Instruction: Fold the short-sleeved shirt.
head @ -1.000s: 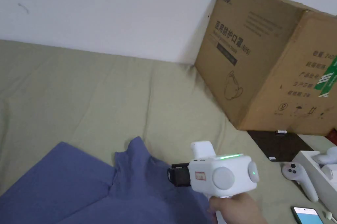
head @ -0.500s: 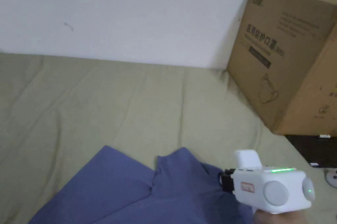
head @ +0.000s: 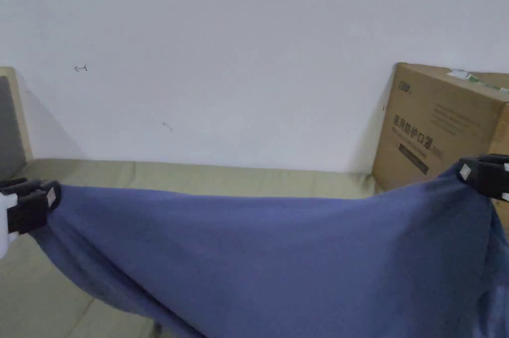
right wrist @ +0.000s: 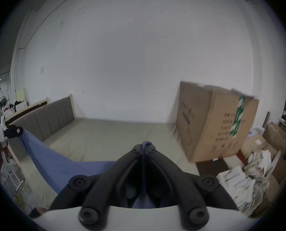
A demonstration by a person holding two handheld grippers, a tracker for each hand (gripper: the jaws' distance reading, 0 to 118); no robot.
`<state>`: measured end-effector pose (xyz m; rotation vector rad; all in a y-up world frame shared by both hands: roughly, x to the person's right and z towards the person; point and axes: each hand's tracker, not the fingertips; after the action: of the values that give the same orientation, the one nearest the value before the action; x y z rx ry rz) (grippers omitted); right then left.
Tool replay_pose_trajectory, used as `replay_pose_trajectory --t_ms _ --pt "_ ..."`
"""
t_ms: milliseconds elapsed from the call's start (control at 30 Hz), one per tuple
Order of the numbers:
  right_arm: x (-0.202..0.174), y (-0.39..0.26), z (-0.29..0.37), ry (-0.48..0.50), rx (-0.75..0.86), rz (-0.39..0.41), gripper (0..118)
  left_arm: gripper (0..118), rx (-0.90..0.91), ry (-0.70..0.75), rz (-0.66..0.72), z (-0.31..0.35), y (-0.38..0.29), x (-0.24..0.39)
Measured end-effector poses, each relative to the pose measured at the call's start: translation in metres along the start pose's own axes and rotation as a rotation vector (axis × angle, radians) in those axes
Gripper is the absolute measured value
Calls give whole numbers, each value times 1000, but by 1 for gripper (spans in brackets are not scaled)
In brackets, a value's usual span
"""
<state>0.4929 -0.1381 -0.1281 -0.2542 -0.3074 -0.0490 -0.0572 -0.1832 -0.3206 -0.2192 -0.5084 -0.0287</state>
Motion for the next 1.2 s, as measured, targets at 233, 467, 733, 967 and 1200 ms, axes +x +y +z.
replay_pose_trajectory --t_ms 233,467,733,967,1200 --pt "5 83 -42 13 155 -43 1 3 97 44 78 -66 105 -6" --pt "-10 148 -141 -31 211 39 1 3 122 180 6 -160 165 -2" --pt "-7 214 -219 -91 332 55 1 3 246 231 11 -236 213 -9" --pt "10 235 -241 -95 384 -3 1 3 278 239 -60 -263 224 9" --pt "18 139 -257 -76 320 42 1 3 189 234 -107 -279 131 22"
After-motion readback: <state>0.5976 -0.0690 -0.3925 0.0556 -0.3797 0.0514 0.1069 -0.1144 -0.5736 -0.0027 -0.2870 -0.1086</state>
